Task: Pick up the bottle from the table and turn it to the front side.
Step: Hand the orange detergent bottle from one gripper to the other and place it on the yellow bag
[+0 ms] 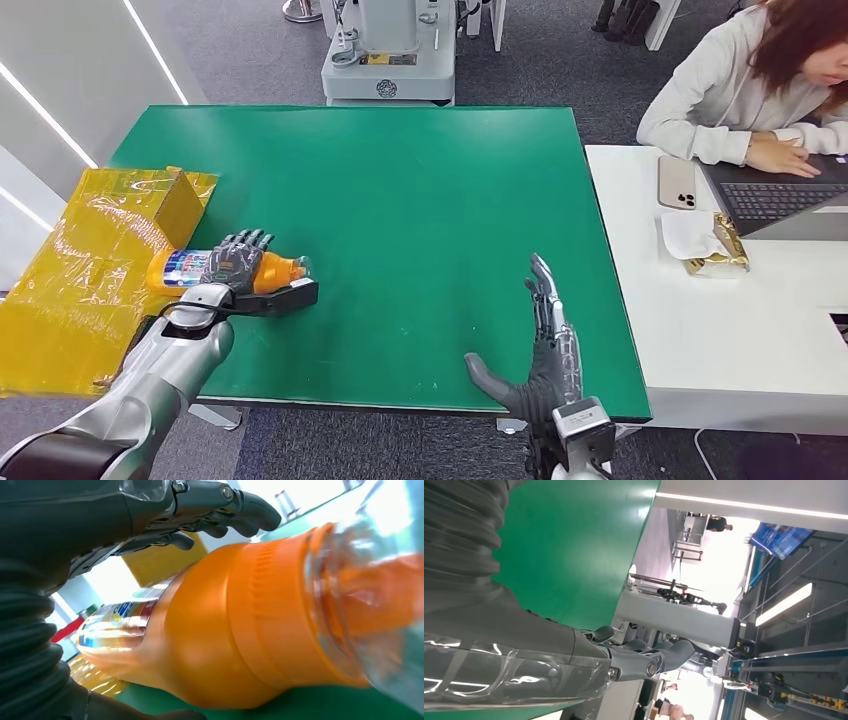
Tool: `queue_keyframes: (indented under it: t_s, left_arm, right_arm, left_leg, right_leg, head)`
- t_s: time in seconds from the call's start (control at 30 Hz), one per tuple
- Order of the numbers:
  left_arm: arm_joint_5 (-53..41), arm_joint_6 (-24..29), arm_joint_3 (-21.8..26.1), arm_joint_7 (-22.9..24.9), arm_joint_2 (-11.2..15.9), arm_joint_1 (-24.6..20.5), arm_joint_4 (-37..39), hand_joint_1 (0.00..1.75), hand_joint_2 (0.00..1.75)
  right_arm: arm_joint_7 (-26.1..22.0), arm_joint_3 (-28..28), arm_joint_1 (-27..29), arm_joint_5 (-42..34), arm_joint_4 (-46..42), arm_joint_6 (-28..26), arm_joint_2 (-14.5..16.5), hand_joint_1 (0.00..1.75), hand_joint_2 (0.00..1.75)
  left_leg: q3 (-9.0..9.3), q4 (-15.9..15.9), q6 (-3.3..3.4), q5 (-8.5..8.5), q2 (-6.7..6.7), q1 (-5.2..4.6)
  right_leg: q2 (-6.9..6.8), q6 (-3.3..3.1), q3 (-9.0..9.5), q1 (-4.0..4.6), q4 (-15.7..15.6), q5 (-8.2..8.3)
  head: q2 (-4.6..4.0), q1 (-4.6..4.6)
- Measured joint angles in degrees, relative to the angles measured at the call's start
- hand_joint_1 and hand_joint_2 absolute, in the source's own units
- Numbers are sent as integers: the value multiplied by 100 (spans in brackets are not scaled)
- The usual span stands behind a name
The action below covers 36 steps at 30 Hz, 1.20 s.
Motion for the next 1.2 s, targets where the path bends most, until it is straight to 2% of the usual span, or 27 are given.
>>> queue_keyframes:
  t_s: [0.1,0.2,0.33,0.57,0.87,0.97,1.1,1.2]
  left_arm:
    - [67,-283,80,283,-92,-72,0,0,175]
    - [84,-371,139,365,-166,-94,0,0,175]
    - [180,-432,227,373,-239,-108,0,0,0]
    - [419,-1218,499,634,-375,-225,-2,0,0]
    - [414,-1226,670,926,-371,-256,-2,0,0]
    - [521,-706,741,857,-371,-254,-10,0,0]
    - [917,802,992,252,-386,-231,-80,0,0]
    - [1124,1350,1173,-105,-409,-185,-132,0,0]
  right_arm:
    - [57,-46,-4,37,2,21,67,0,175]
    - [80,-93,-11,37,2,30,113,0,175]
    - [88,-143,-23,37,8,51,161,0,175]
    - [81,-292,-118,17,142,177,272,0,175]
    - [-59,-345,-169,-190,397,101,288,0,175]
    - [-74,-345,-220,-257,502,56,290,0,175]
    - [-100,-345,-252,-333,595,8,290,0,175]
    - [-126,-345,-254,-364,647,1,290,0,175]
  left_leg:
    - [0,0,-2,2,-1,0]
    - [0,0,-2,3,-1,0]
    - [-1,0,-1,3,-1,0]
    - [-2,0,-1,4,-2,0]
    - [-3,0,-1,3,-1,0]
    - [-4,0,-1,3,-2,0]
    - [-4,0,-1,3,-2,0]
    - [-4,1,-1,3,-1,0]
  right_leg:
    - [0,0,0,0,0,0]
    - [0,-1,1,0,0,1]
    - [0,-1,0,0,0,1]
    - [-1,-1,1,0,0,1]
    - [0,-1,0,0,1,1]
    - [0,-1,-1,0,1,1]
    - [-1,-1,0,0,1,1]
    - [0,-1,-1,0,1,1]
  head:
    - [0,-1]
    - [0,0]
    - [0,1]
    - [0,0]
    - [0,-1]
    - [0,0]
    - [0,1]
    - [0,0]
